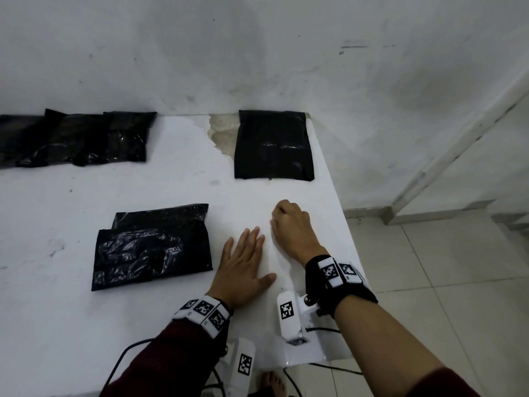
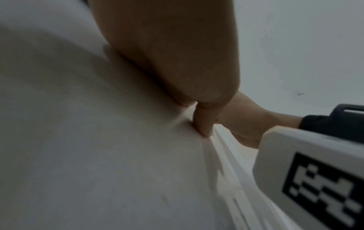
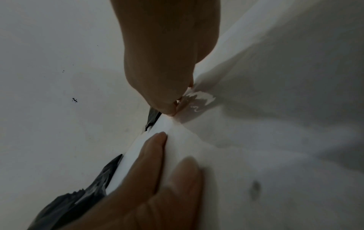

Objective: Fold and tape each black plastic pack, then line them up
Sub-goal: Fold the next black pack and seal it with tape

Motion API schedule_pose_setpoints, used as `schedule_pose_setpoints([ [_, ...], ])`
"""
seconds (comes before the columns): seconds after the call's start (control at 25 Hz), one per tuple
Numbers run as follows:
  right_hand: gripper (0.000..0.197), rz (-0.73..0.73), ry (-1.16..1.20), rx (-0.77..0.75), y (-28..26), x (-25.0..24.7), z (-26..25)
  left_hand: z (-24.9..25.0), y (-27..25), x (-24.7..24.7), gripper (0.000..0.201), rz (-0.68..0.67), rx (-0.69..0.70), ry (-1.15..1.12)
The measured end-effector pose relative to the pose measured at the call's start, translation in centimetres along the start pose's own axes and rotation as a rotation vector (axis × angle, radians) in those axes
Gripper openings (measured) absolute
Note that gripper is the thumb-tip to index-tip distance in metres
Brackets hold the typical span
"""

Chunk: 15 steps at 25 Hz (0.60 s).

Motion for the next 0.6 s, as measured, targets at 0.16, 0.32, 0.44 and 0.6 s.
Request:
schedule_pose_setpoints([
  [0.16,0.029,0.024,0.003,0.014,-0.11,0.28,-0.22,-0.07,-0.06,0.01,0.1,0.003,-0.004,0.012],
  [0.32,0.03,0.039,0.0,0.029,-0.04,0.19,-0.22,-0.1,-0.03,0.08,0.1,0.008,-0.003,0.007],
  [0.44,0.026,0.036,0.014,0.032,0.32,0.05,-0.14,-0.11,-0.01,0.15,0.1,0.007,-0.004,0.01],
  [0.6,0.023,0.039,0.09,0.042,0.46,-0.07,0.44,-0.15,0.07,0.13,0.1,0.008,-0.008,0.027],
])
Point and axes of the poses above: each hand's wrist, its own y-axis towards the middle knuckle, its own x-axis out of the palm, z = x × y, the point moved 7 cm from there along y, towards the middle knuckle
